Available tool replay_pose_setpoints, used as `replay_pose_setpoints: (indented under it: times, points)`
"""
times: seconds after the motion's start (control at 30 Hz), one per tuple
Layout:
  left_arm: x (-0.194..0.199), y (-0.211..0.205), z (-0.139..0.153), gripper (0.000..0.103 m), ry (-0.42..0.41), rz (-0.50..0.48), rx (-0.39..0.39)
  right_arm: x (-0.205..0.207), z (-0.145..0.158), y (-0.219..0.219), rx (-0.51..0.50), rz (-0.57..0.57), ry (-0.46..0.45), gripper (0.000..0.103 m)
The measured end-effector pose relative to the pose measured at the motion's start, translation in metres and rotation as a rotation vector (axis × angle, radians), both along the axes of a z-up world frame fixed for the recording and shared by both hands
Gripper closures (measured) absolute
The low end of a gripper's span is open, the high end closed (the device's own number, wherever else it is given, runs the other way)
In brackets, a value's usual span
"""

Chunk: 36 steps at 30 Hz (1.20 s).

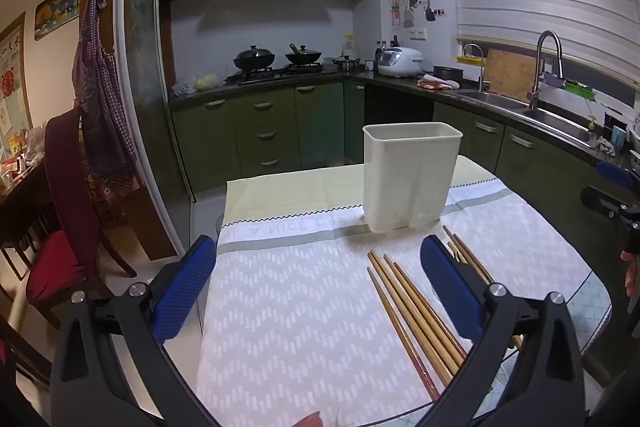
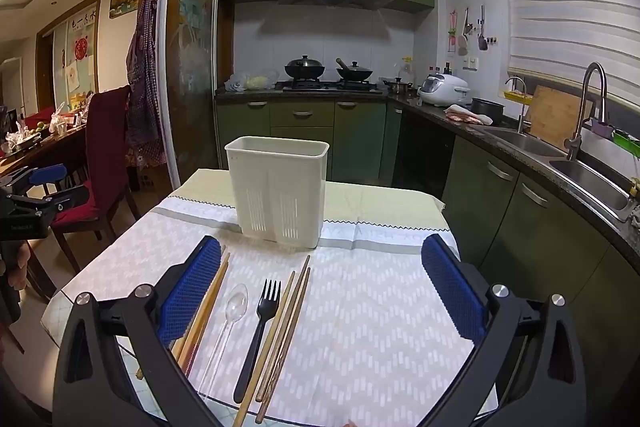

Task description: Organize utensils

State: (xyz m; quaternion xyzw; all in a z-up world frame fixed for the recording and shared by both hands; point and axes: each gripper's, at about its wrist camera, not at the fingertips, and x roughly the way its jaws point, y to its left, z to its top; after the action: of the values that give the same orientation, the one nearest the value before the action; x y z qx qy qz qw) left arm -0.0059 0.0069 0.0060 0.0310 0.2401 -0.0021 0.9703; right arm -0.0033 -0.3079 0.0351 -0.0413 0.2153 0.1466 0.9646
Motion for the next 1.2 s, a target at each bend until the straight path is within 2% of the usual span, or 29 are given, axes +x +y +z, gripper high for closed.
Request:
replay_pose_setpoints:
  times: [0.5, 0.77, 1.2]
  points:
    - [0.0069, -0.0063, -0.0053, 0.006, 0.007, 0.016, -0.009, -0.0004, 0.0031, -0.0016, 0.002, 0.002, -0.004, 0.004]
    - [0.0057, -0.0025, -0.0080, 0.006, 0.023, -0.008, -0.024, 0.0017, 0.0033, -0.0020, 0.002, 0.003, -0.005, 0.004]
    - [0.0047, -0.0029, -0.0055, 0.006, 0.011, 0.000, -0.009, 0.0017, 0.0040, -0.0017, 0.002, 0.004, -0.004, 0.004]
